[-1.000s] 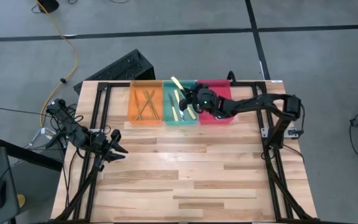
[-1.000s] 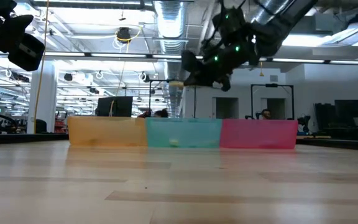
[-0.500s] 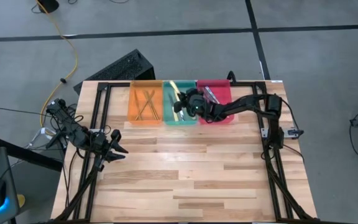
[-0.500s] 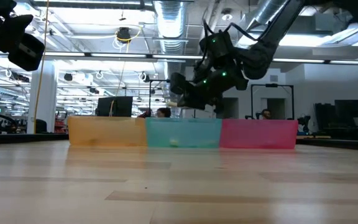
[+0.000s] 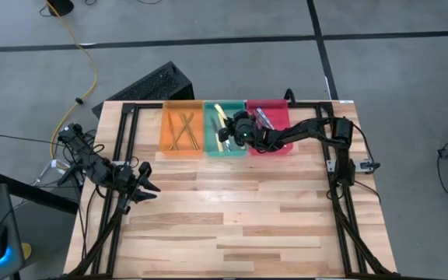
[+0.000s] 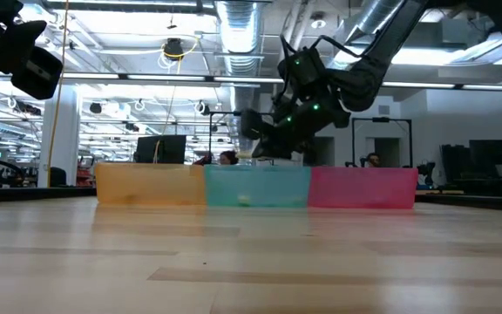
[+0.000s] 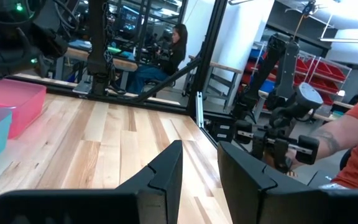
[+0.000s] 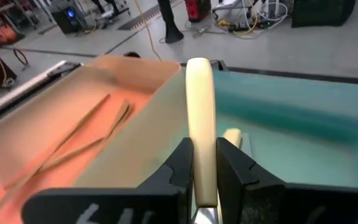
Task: Sort silverware by color (type)
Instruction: Put the yellow table knife into the blue bin, then return to Home Position
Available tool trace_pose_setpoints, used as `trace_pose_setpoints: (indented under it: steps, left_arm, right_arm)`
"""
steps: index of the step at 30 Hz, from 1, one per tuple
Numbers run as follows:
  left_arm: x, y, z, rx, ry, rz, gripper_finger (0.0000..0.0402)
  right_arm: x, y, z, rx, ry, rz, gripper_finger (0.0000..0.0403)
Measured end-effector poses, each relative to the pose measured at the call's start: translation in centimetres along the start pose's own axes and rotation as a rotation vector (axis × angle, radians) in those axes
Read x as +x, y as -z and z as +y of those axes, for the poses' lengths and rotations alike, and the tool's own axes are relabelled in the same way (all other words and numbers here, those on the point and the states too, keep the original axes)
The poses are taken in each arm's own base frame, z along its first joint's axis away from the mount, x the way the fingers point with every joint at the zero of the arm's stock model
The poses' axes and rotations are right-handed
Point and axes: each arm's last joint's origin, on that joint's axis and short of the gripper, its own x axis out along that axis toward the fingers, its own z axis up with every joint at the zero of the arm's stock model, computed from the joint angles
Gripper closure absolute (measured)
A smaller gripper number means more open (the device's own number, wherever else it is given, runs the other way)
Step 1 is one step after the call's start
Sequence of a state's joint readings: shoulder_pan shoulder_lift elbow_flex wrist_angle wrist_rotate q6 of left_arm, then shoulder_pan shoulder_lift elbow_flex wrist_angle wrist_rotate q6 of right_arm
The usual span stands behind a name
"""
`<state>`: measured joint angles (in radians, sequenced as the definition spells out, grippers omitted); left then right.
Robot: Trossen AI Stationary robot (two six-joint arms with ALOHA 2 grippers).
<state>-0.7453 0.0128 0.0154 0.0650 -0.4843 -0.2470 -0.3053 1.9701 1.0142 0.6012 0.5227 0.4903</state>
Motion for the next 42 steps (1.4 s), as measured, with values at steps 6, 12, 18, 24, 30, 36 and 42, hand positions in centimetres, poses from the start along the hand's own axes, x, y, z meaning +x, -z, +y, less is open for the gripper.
trace_pose_setpoints:
  steps: [6,12,18,24,30,36,42]
  left_arm:
    - [0.0,0.0,0.0,0.000,0.000,0.000,0.0312]
    - [0.0,0.0,0.0,0.000,0.000,0.000,0.0312]
    - [0.0,0.0,0.0,0.000,0.000,0.000,0.0312]
    - [0.0,0.0,0.0,0.000,-0.001,0.000,0.0312]
    - [0.0,0.0,0.0,0.000,-0.001,0.000,0.0312]
    - [0.0,0.0,0.0,0.000,0.000,0.000,0.0312]
    - [0.0,0.0,0.0,0.000,0.000,0.000,0.0312]
  right_arm:
    - [0.9,1.5,-0.8,0.018,0.027,0.043,0.0346]
    - [1.6,2.7,-1.0,0.061,0.032,0.041,0.0346]
    - [1.6,2.8,-1.0,0.051,0.019,0.052,0.0333]
    - [1.6,2.9,-1.1,0.050,0.021,0.055,0.0304]
    - [1.6,2.9,-1.1,0.049,0.018,0.058,0.0278]
    - [1.3,2.4,-0.9,0.035,-0.004,0.060,0.0258]
    - [-0.1,-1.2,0.4,-0.027,-0.093,-0.015,0.0255]
